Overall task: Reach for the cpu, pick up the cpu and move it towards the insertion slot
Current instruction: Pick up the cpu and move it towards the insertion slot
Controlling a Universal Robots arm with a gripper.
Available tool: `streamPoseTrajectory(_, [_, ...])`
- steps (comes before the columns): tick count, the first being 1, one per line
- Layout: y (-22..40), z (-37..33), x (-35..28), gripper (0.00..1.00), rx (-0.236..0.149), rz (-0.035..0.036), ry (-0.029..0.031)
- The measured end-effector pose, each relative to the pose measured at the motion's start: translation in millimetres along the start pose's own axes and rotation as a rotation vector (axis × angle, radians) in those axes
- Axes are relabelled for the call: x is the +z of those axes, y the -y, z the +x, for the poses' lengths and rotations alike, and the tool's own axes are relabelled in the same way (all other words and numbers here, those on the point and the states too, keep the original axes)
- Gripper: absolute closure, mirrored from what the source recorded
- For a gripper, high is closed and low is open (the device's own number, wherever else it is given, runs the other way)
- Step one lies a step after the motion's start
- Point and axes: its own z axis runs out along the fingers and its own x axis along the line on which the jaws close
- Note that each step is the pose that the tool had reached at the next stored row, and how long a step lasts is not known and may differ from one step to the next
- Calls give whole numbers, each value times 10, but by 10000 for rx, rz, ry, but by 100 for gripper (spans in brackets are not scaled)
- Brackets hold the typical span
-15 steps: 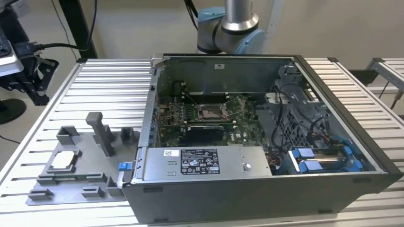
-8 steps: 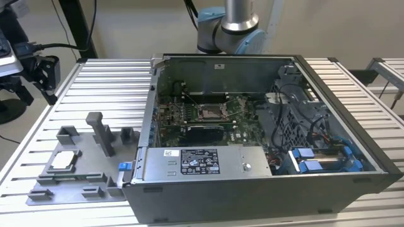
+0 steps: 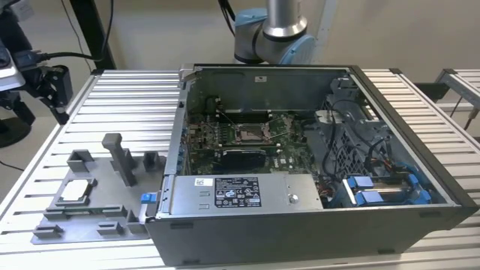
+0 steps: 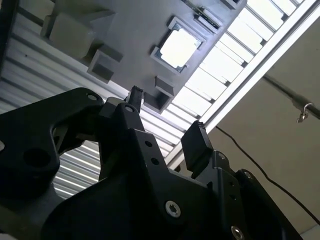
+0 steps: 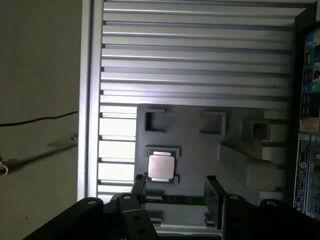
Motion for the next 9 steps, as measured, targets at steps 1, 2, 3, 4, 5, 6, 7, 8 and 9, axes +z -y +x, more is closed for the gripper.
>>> streamPoseTrajectory(1, [0,17,10,0,0,-1,3])
streamPoseTrajectory(2, [1,28,22,0,2,-1,4])
streamPoseTrajectory(3, [9,30,33,0,-1,-1,8])
streamPoseTrajectory(4, [16,32,46,0,0,-1,10])
streamPoseTrajectory(5, [25,34,60,0,1,0,14])
streamPoseTrajectory(6, [36,35,78,0,2,-1,17])
streamPoseTrajectory(7, [47,35,94,0,1,0,16])
streamPoseTrajectory(8, [57,35,113,0,1,-1,16])
streamPoseTrajectory(9, [66,36,130,0,1,0,16])
